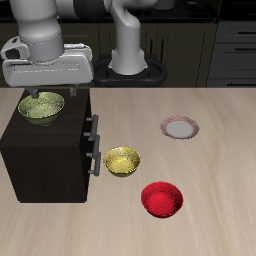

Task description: Place the green bowl on the plate

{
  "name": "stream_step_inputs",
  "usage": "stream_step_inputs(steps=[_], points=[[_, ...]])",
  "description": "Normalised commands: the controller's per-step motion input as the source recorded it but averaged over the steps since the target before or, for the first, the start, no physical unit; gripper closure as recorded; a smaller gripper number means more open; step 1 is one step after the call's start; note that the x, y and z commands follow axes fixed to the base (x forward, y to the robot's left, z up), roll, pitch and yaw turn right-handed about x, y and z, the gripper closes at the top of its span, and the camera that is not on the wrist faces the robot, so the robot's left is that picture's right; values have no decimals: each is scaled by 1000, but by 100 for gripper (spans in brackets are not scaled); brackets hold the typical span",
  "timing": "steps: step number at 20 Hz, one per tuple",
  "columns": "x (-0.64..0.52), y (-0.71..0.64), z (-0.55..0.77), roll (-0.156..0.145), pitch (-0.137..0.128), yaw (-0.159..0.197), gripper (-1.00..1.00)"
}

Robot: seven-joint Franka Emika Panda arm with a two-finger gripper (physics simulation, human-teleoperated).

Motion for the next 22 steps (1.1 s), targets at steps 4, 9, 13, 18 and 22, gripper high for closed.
stream_step_inputs(steps=[4,9,13,18,22], points=[[-74,81,-42,8,-8,-6,-100],[-36,59,-198,12,26,-17,-100],[71,-13,-265,-1,41,-1,-100],[67,64,-238,8,36,4,-100],[79,107,-337,52,51,4,100]])
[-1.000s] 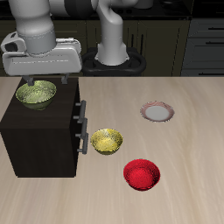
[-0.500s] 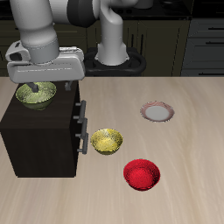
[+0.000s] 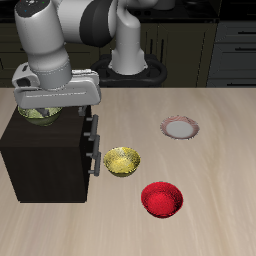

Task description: Place the green bowl on the plate

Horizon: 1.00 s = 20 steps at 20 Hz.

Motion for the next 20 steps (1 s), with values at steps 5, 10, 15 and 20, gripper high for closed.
stream_step_inputs(steps=[5,10,15,20], points=[[-4,113,-73,19,9,3,100],[-62,199,22,32,-4,-9,100],[-93,242,121,20,-19,20,100],[-155,114,254,-51,-48,-23,100]])
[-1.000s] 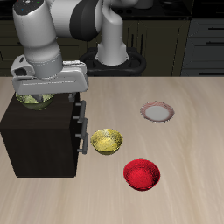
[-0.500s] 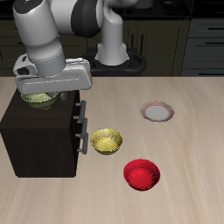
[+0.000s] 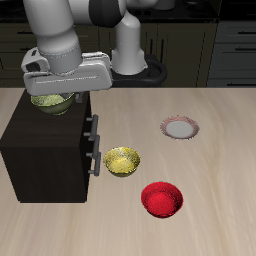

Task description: Place the green bowl on the plate

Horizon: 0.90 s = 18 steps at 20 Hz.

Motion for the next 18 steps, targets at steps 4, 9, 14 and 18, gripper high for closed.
stream_step_inputs(steps=[4,9,14,18], points=[[-219,168,317,-84,-82,28,100],[-272,135,335,-103,-91,24,100],[-210,123,139,-49,-40,19,100],[-223,-5,184,-37,-13,-75,100]])
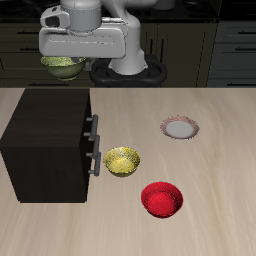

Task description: Place the green bowl on the plate

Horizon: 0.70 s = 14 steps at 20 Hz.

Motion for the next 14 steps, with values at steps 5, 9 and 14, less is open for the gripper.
stream_step_inputs(steps=[5,9,14], points=[[-399,90,184,-73,-47,-24,100],[-215,91,70,-5,-29,4,100],[-267,140,12,-8,-17,14,100]])
